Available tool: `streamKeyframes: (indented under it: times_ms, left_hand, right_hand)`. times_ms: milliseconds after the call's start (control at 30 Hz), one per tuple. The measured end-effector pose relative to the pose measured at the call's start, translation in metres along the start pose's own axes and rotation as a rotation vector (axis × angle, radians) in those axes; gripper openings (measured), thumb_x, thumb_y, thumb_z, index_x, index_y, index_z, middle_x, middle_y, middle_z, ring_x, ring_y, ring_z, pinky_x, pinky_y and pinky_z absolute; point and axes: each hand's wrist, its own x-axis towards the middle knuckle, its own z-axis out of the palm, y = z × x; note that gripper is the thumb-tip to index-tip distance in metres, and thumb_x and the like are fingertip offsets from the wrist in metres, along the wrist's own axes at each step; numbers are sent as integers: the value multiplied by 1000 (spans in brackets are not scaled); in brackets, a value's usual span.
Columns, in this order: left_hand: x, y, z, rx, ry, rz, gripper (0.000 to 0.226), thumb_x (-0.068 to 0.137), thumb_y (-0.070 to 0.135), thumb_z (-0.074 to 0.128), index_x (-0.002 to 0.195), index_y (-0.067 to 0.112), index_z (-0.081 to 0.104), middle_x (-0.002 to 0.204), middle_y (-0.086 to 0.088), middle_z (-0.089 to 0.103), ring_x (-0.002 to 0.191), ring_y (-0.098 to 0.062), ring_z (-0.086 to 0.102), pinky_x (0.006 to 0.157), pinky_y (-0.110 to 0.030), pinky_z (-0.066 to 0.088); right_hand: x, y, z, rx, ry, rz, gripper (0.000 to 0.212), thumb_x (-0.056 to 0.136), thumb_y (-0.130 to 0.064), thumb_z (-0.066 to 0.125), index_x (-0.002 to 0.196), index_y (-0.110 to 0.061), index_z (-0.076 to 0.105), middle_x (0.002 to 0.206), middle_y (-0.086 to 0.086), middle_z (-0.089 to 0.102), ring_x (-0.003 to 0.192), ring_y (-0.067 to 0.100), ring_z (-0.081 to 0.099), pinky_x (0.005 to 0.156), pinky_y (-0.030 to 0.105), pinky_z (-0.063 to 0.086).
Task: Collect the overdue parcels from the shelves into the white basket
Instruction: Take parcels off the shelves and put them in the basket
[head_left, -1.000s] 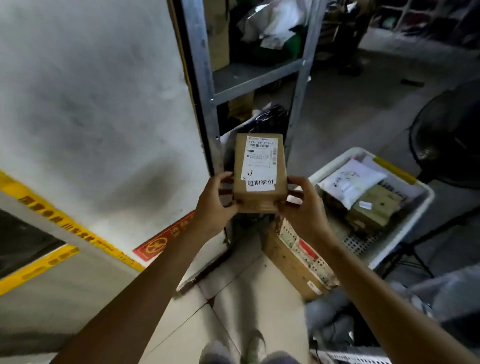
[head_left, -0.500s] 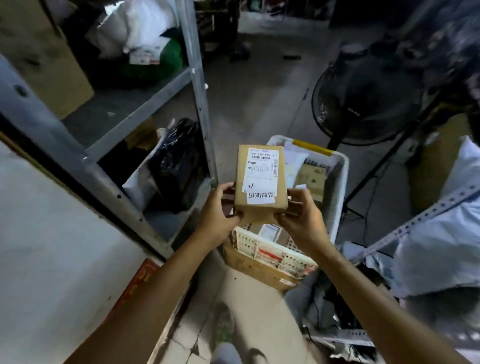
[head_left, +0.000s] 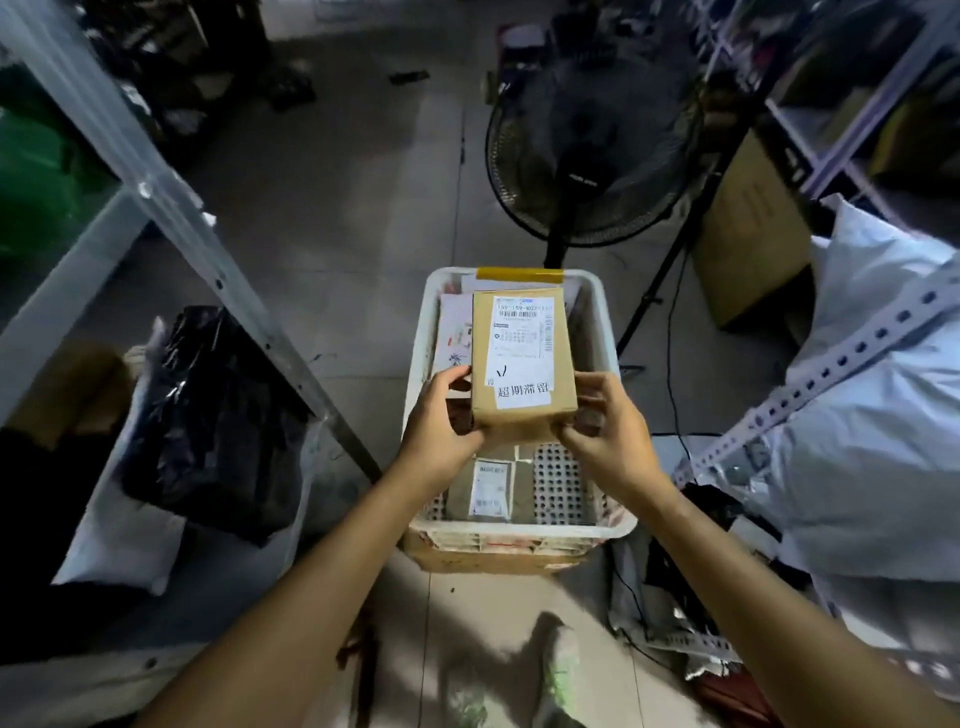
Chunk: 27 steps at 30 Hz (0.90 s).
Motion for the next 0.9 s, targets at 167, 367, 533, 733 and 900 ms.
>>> streamKeyframes:
  times_ms: [167, 367, 533, 733, 900]
  left_hand:
    - [55, -10, 32, 32, -72, -15, 76, 81, 0, 72, 144, 29, 39, 137, 13, 45, 111, 1, 55, 92, -24, 52]
    - [125, -40, 77, 24, -59, -49, 75, 79, -5, 73, 131, 38, 41, 131, 3, 54, 105, -4, 60, 87, -29, 58]
    - [180, -64, 115, 30, -65, -49, 78, 75, -4, 75, 133, 35, 41, 133, 4, 53, 115, -13, 59, 97, -39, 55]
    - [244, -89, 150, 34, -98, -52, 76, 76, -8, 75, 136, 25, 41, 136, 3, 52, 114, -7, 56, 88, -6, 47]
    - [285, -104, 169, 35, -97, -30, 70, 78, -10, 73, 135, 16, 43, 133, -1, 51, 113, -8, 54, 75, 3, 41]
  right_hand:
    - [42, 39, -6, 31, 46, 91, 47, 82, 3, 68, 117, -24, 49, 110, -15, 64, 101, 2, 65, 83, 31, 59]
    - [101, 85, -14, 4, 69, 145, 49, 83, 5, 66, 118, -24, 48, 106, -19, 62, 100, -1, 64, 77, 18, 56]
    - [151, 130, -23, -42, 79, 172, 48, 84, 6, 64, 118, -24, 47, 107, -21, 60, 101, -8, 59, 82, 15, 52]
    - [212, 188, -30, -87, 79, 199, 50, 83, -1, 70, 115, -32, 46, 115, -16, 60, 109, 6, 60, 94, 35, 54]
    - [255, 225, -27, -141, 105, 186, 54, 79, -6, 74, 113, -36, 45, 118, -10, 62, 109, 10, 62, 93, 41, 55]
